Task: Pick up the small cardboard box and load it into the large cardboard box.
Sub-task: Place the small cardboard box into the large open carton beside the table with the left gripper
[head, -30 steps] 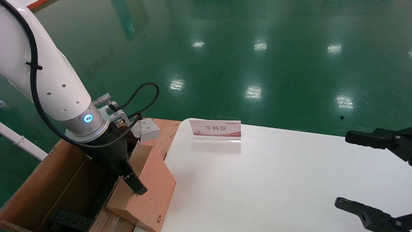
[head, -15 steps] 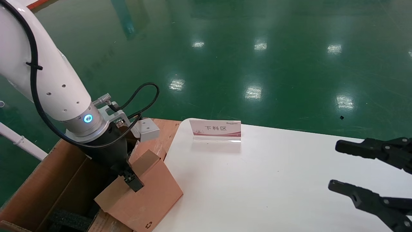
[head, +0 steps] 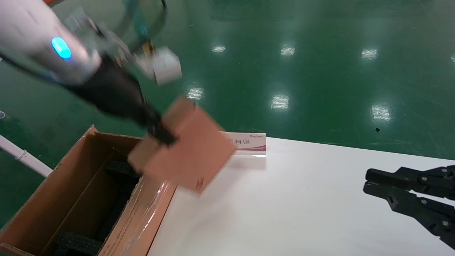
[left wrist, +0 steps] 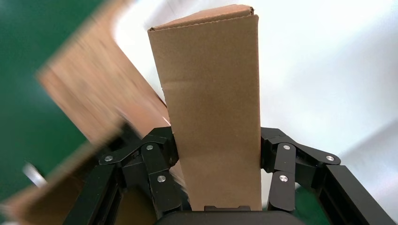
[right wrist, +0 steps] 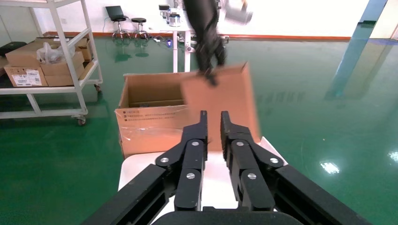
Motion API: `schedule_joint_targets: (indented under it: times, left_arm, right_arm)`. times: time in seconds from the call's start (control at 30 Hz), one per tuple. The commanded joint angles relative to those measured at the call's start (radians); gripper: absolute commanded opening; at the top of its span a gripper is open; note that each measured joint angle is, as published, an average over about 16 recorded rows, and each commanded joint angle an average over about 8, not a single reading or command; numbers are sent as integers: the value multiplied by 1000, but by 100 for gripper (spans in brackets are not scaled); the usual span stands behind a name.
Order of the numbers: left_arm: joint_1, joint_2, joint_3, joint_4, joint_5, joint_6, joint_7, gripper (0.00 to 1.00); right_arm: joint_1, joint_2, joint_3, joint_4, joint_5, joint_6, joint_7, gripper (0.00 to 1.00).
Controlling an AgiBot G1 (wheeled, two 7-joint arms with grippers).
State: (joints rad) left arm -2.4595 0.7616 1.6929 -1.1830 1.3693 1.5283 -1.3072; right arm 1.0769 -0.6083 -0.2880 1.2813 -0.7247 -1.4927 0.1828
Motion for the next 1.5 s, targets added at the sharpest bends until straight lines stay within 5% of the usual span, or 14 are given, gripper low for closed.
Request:
schedule_joint_targets:
  times: [0.03, 0.23, 0.43, 0.47, 0.73, 1.07, 1.5]
  left_arm:
    - [-46, -2, -25, 38, -6, 6, 31, 0]
    - [-179, 28, -30, 194, 21, 50, 155, 0]
    - [-311, 52, 73, 290, 23, 71, 258, 0]
    - [-332, 54, 97, 298, 20, 71, 273, 0]
    - [-438, 45, 270, 318, 26, 70, 365, 0]
    - [-491, -1, 506, 271, -2, 113, 397, 0]
    - [-519, 39, 969, 258, -262, 121, 336, 0]
  right_arm:
    - [0, 0, 0, 0, 0, 0, 0, 0]
    - [0, 0, -1, 0, 0, 0, 0, 0]
    - [0, 0, -1, 0, 1, 0, 0, 1]
    - [0, 0, -1, 0, 1, 0, 0, 6]
    - [0, 1, -1, 0, 1, 1, -1, 100]
    - [0, 1, -2, 0, 1, 1, -1, 100]
    - [1, 1, -3, 0, 2, 1, -1, 100]
